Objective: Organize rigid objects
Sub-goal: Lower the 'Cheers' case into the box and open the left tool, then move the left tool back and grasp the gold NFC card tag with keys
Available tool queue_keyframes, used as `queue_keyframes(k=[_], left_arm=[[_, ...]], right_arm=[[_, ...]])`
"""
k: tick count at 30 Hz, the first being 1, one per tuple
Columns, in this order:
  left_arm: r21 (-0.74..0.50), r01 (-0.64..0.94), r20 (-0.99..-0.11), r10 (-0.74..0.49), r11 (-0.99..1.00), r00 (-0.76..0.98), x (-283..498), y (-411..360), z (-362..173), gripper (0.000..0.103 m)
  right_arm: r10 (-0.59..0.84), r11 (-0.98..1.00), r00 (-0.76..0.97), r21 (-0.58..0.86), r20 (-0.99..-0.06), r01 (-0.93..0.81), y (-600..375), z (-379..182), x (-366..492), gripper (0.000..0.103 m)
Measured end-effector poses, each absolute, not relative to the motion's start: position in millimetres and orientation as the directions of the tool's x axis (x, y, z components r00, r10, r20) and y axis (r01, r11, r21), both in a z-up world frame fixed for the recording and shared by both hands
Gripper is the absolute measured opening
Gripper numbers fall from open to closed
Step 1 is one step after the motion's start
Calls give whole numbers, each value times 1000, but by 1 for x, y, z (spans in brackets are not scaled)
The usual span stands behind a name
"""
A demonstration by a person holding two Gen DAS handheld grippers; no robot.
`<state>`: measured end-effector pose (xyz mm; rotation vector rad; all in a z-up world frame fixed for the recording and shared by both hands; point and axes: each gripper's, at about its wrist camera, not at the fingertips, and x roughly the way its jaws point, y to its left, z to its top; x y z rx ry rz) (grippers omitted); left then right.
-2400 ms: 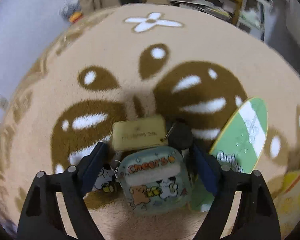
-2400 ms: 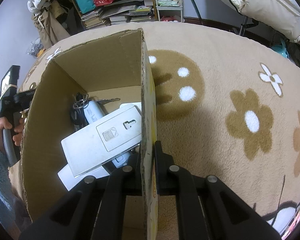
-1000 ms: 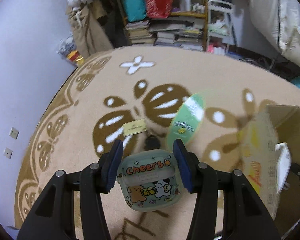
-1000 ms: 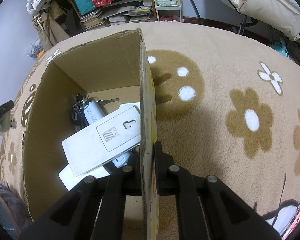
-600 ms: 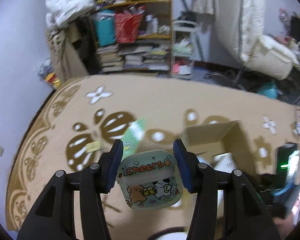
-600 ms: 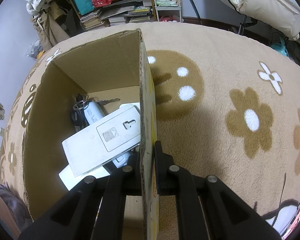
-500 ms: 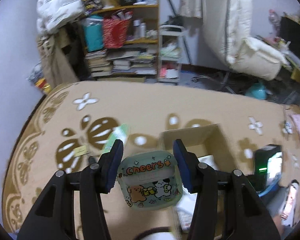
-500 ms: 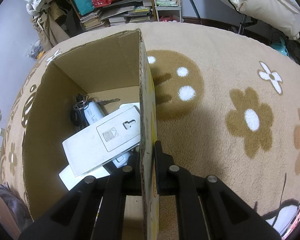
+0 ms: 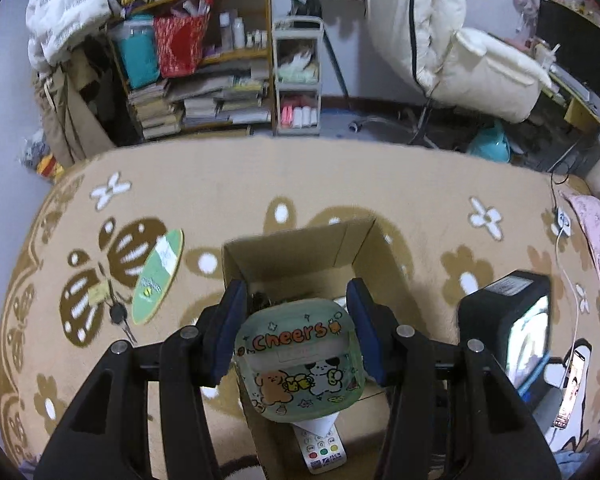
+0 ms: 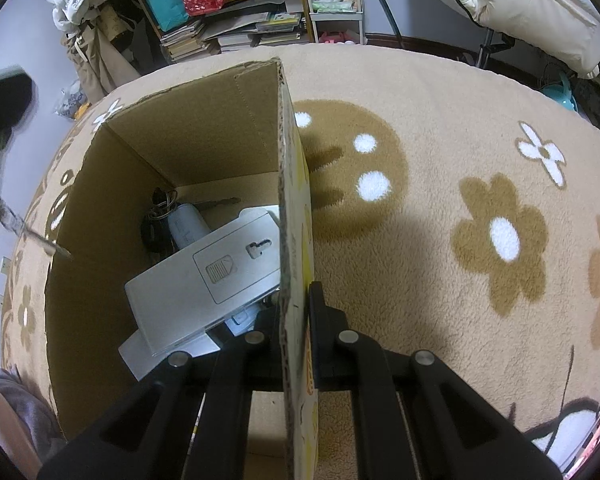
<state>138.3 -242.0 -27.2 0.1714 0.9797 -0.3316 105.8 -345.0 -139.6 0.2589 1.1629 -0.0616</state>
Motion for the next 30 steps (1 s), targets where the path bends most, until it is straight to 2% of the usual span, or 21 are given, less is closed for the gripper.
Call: queue_keyframes(k=[1, 3, 9, 10, 11, 13, 15, 17, 19, 23, 30], left_arm=[[-2, 347, -842, -189, 938, 505, 139, -241, -32, 49], [31, 344, -836, -164, 939, 524, 137, -240, -37, 38], [66, 353, -815, -154, 933, 559, 136, -232, -26, 41], [71, 350, -809, -151, 934, 568, 137, -229, -22, 44], [74, 343, -803, -148, 936, 577, 138, -225, -18, 59], [74, 326, -778, -150, 943, 610, 142, -213, -10, 78], [96, 286, -757, -116, 953, 643, 149, -199, -5, 86], [121, 223, -756, -56, 967, 652, 163, -179, -8, 99], [135, 176, -750, -16, 975, 661, 173, -160, -14, 100], [239, 98, -735, 114, 966, 669, 197, -126, -38, 101], [262, 38, -820, 202, 964, 536, 240, -72, -101, 101]], right_arm=[[85, 969, 398, 169, -913, 181, -346, -140, 106, 9], [85, 969, 398, 169, -913, 180, -345, -139, 106, 9], [87, 968, 398, 172, -913, 182, -345, -139, 106, 9], [87, 968, 399, 171, -913, 181, -344, -139, 106, 9], [88, 968, 398, 173, -913, 183, -344, -139, 107, 9], [86, 968, 398, 171, -913, 182, -343, -140, 107, 9], [84, 969, 398, 168, -914, 181, -344, -140, 108, 9], [83, 969, 397, 167, -914, 181, -343, -141, 109, 9], [83, 969, 397, 166, -914, 181, -344, -141, 110, 9], [82, 969, 396, 165, -915, 181, -345, -141, 110, 9], [72, 973, 394, 152, -916, 175, -345, -141, 109, 9]])
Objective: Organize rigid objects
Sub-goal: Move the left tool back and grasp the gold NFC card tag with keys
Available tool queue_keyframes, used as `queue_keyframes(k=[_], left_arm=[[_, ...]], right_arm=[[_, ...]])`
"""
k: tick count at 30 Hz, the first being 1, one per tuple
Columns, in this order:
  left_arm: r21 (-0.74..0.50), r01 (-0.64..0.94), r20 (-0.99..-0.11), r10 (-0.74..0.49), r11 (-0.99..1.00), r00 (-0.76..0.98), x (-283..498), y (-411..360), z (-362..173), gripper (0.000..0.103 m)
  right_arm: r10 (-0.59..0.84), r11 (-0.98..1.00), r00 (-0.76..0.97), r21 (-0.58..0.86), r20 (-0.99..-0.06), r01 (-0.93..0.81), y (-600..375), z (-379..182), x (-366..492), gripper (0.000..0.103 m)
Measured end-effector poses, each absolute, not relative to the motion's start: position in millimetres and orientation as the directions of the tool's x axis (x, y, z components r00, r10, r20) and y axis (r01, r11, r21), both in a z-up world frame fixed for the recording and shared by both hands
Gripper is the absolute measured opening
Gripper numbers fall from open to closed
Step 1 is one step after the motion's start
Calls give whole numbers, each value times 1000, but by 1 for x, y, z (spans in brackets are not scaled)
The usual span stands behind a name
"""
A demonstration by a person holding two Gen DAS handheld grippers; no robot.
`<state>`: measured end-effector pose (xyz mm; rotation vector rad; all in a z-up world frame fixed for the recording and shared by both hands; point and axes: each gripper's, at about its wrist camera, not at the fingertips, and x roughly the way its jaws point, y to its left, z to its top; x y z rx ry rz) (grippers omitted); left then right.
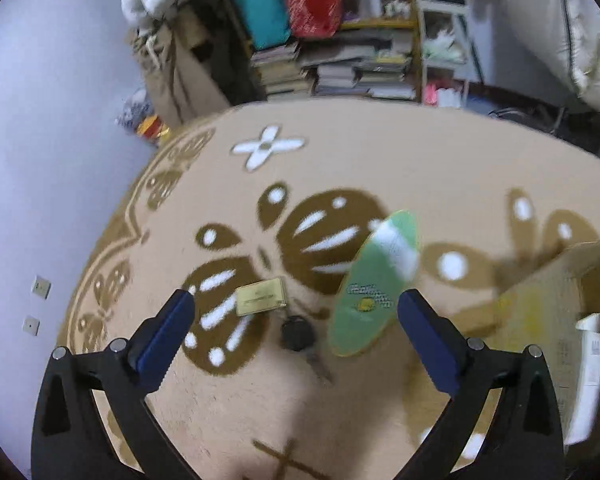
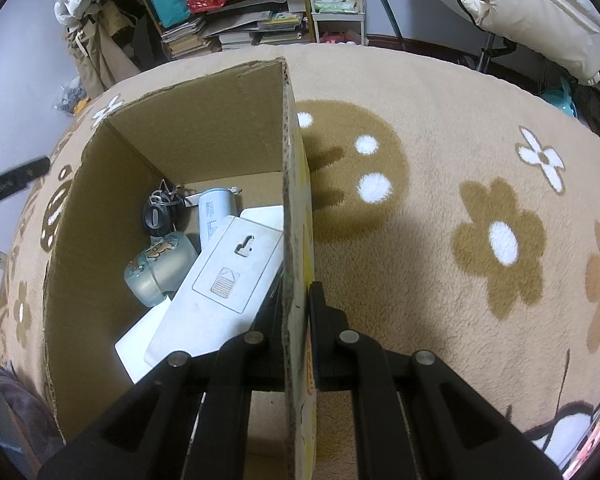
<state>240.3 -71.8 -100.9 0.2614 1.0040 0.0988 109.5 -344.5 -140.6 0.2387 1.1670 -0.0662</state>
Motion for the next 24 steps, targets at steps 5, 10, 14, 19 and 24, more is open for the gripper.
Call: queue_keyframes(k=[5, 10, 14, 19, 24], left_arm=[[195, -69, -881, 205, 978, 426, 274, -30, -145, 100], [191, -138, -895, 230, 972, 383, 293, -7, -174, 88], [194, -135, -900, 231, 972, 369, 295, -4, -188, 82], [151, -162, -916, 200, 975, 348, 291, -4, -189, 64], [174, -136, -919, 211, 975, 334, 287, -18, -185, 47]], right_arm=[[75, 972, 394, 155, -916, 176, -345, -141, 109, 9], [72, 973, 393, 151, -917, 175, -344, -142, 108, 9], [77, 971, 393, 158, -916, 179, -343, -142, 107, 9], [77, 971, 392, 159, -917, 179, -344, -142, 107, 9], [80, 970, 392, 162, -916, 181, -343, -142, 107, 9]])
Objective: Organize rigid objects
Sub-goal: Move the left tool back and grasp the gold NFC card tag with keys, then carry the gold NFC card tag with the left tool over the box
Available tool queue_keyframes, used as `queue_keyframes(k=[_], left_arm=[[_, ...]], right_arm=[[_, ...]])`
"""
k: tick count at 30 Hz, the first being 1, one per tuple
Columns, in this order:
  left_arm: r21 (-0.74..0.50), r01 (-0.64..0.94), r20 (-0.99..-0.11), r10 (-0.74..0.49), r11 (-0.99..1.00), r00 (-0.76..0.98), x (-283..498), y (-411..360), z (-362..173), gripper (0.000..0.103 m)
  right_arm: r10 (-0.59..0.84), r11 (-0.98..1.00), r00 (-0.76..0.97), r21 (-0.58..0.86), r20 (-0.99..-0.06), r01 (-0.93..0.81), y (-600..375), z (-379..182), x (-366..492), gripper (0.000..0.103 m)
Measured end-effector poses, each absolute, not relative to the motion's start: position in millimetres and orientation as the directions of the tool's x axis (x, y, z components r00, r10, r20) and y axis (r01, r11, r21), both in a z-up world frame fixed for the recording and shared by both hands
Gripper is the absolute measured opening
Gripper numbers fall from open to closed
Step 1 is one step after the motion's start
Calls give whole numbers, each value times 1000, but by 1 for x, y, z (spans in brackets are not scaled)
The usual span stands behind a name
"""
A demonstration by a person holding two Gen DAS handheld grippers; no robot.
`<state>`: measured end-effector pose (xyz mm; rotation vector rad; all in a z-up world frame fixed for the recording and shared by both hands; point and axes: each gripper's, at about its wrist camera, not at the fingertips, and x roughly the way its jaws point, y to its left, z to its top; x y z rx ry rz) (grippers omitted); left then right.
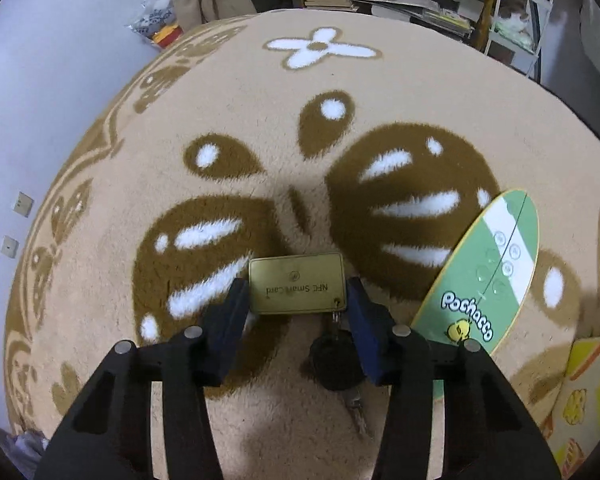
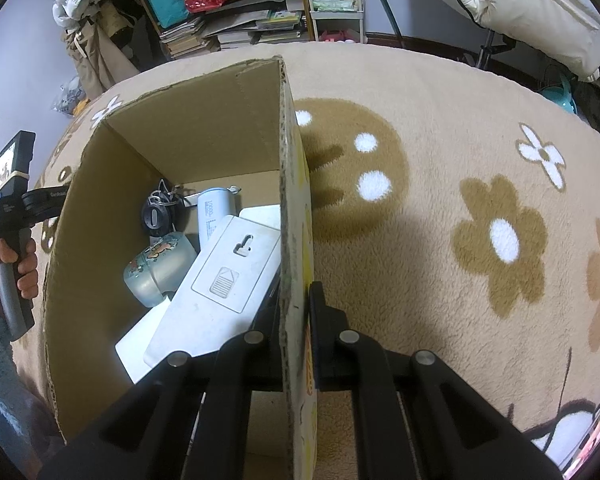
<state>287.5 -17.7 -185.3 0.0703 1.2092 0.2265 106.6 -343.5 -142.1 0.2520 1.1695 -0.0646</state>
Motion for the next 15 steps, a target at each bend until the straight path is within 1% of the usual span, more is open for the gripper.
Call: queue_keyframes(k=[4, 8, 15], left_arm=[[164, -118, -921, 195, 979, 338, 275, -24, -183, 47], [191, -91, -914, 211, 977, 347, 267, -24, -179, 47], [198, -75, -888, 211, 977, 409, 251, -21, -153, 47]], right_arm=[[83, 969, 393, 166, -916, 181, -345, -142, 108, 9], [84, 969, 393, 167, -916, 182, -346, -142, 108, 9], [86, 968, 393, 170, -916, 185, -348, -142, 107, 9]])
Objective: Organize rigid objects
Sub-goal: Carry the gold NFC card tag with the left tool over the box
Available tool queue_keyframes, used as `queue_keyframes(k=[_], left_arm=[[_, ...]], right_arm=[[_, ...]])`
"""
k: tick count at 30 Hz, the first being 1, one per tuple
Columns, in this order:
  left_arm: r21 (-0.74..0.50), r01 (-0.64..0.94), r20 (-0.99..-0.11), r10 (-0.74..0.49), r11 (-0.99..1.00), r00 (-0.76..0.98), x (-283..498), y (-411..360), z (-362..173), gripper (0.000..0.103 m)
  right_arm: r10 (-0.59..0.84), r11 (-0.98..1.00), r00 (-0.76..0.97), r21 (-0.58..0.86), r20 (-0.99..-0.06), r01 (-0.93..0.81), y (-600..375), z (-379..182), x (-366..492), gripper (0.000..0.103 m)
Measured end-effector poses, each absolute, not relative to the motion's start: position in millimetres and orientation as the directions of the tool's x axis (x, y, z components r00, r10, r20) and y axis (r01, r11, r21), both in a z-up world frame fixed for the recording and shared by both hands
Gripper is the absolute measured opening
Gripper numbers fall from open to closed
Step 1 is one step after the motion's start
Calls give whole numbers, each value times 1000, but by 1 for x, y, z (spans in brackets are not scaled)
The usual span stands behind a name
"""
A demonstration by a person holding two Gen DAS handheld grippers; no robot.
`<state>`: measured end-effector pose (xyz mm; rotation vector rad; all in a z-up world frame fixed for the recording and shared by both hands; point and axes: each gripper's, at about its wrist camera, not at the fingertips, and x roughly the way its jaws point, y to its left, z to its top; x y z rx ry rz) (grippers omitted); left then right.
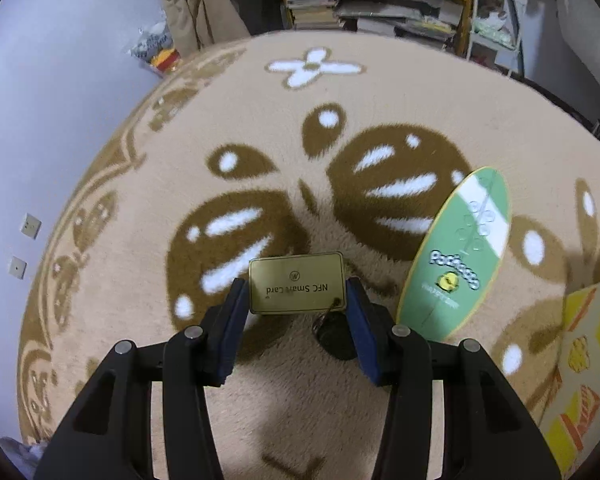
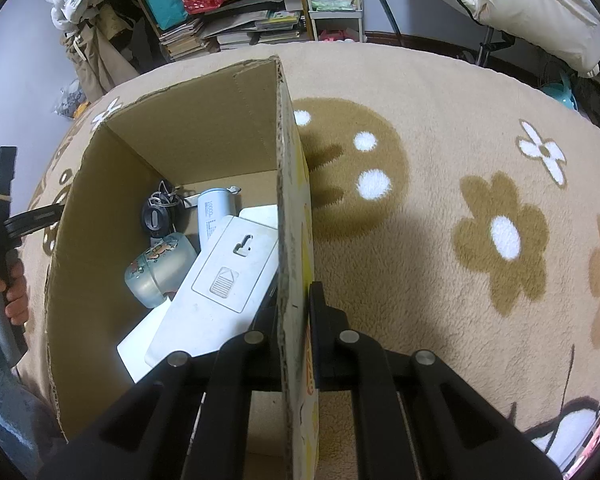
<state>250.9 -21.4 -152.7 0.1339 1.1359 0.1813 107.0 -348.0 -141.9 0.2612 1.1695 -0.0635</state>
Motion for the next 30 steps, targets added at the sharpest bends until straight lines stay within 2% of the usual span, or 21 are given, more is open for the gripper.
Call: queue_keyframes(k=[9, 17, 30], left_arm=[[170, -26, -825, 157, 985, 543, 215, -50, -79, 47], [142, 122, -760, 30, 982, 649, 177, -109, -12, 47], [93, 385, -711, -210, 918, 672, 119, -204, 32, 47]], right_arm=[[87, 968, 393, 172, -915, 184, -349, -142, 107, 9], [87, 968, 392, 171, -916, 184, -350, -141, 107, 9], [89, 967, 392, 174, -915, 185, -352, -142, 108, 9]])
